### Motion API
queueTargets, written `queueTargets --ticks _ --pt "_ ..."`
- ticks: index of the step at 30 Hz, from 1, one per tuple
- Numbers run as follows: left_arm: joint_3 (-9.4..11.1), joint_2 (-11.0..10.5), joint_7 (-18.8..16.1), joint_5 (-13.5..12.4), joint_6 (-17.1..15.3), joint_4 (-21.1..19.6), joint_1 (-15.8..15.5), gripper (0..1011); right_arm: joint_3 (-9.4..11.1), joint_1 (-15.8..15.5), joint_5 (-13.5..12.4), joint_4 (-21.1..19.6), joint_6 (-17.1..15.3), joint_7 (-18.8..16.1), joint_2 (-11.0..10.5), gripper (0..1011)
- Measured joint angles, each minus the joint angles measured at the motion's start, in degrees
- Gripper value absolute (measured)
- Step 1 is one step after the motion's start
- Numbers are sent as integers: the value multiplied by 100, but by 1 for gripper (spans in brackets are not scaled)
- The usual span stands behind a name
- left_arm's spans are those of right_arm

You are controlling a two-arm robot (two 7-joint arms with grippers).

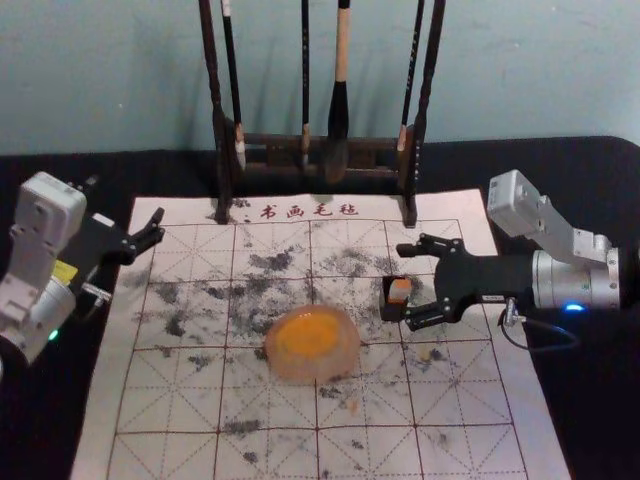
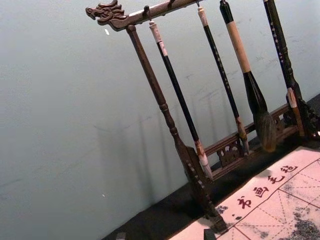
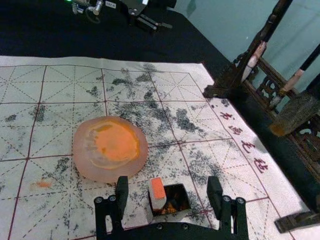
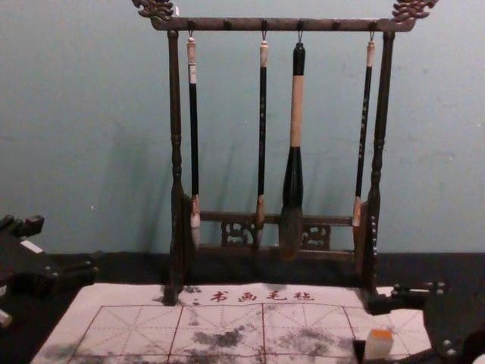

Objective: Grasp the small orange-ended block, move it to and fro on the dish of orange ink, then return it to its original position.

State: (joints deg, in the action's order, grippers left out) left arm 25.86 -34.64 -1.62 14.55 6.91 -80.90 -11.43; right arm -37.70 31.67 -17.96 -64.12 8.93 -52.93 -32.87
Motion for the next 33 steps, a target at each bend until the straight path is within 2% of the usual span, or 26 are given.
queueTargets --ticks 22,27,33 --pt "0 0 0 0 0 0 0 1001 -53 31 40 29 29 12 25 1002" --pt "0 0 0 0 0 0 0 1001 -52 30 36 27 27 12 25 916" --pt "0 0 0 0 0 0 0 1002 -48 28 31 25 24 12 25 748"
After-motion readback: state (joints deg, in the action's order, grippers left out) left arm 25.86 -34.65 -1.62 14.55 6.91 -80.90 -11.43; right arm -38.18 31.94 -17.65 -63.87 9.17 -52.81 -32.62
